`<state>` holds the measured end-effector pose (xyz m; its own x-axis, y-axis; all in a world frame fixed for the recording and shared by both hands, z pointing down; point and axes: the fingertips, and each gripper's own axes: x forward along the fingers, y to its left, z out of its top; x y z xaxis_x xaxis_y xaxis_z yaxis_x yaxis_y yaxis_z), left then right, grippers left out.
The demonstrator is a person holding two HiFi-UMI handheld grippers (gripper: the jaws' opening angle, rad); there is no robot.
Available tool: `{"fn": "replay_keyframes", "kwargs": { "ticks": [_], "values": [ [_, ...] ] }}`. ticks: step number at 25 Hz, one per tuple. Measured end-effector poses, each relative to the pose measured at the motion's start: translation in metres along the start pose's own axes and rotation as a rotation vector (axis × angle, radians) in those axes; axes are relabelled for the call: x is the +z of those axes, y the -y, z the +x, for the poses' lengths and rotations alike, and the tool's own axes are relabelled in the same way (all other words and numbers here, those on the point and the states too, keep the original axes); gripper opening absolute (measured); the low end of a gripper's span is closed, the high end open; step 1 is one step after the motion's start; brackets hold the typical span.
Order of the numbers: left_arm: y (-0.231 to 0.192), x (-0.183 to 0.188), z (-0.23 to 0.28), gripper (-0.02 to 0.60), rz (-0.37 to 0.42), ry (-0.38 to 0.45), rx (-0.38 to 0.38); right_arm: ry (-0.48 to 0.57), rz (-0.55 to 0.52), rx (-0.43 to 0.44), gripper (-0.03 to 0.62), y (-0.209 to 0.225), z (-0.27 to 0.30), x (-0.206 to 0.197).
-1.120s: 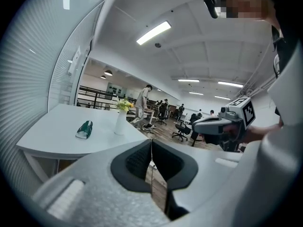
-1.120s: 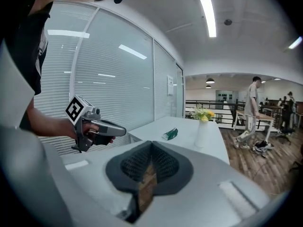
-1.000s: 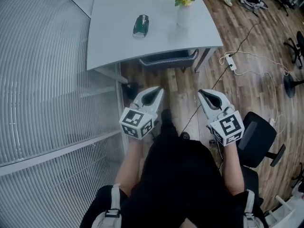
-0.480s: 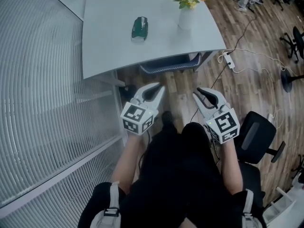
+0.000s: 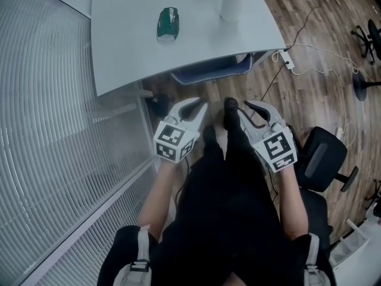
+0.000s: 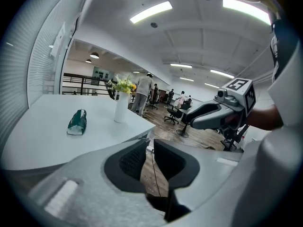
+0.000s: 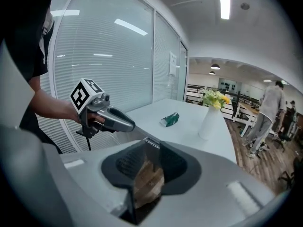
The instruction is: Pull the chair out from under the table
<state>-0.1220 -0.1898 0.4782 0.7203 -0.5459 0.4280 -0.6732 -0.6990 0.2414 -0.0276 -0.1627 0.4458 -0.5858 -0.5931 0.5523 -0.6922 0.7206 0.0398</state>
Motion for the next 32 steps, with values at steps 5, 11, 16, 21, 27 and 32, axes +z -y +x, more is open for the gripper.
{"fn": "replay_keyframes", "kwargs": {
  "ticks": [5, 11, 16, 21, 27, 32],
  "values": [
    [-0.009, -0.013, 0.018, 0.061, 0.022, -0.050, 0.016, -0.061, -0.035, 0.048, 0.092, 0.008, 0.034, -0.017],
    [-0.022, -0.019, 0.041, 0.093, 0.082, -0.143, 0.039, -0.129, -0.136, 0.078, 0.097, 0.025, 0.069, -0.031],
    [-0.035, -0.027, 0.075, 0.107, 0.184, -0.215, 0.036, -0.190, -0.177, 0.110, 0.103, 0.044, 0.095, -0.049],
    [-0.040, -0.041, 0.107, 0.118, 0.353, -0.303, 0.038, -0.222, -0.238, 0.131, 0.103, 0.063, 0.117, -0.063],
    [-0.050, -0.051, 0.138, 0.127, 0.505, -0.353, 0.014, -0.240, -0.346, 0.157, 0.103, 0.075, 0.142, -0.080],
    [-0.062, -0.068, 0.151, 0.137, 0.581, -0.433, 0.006, -0.269, -0.404, 0.203, 0.103, 0.077, 0.162, -0.091]
  ]
}}
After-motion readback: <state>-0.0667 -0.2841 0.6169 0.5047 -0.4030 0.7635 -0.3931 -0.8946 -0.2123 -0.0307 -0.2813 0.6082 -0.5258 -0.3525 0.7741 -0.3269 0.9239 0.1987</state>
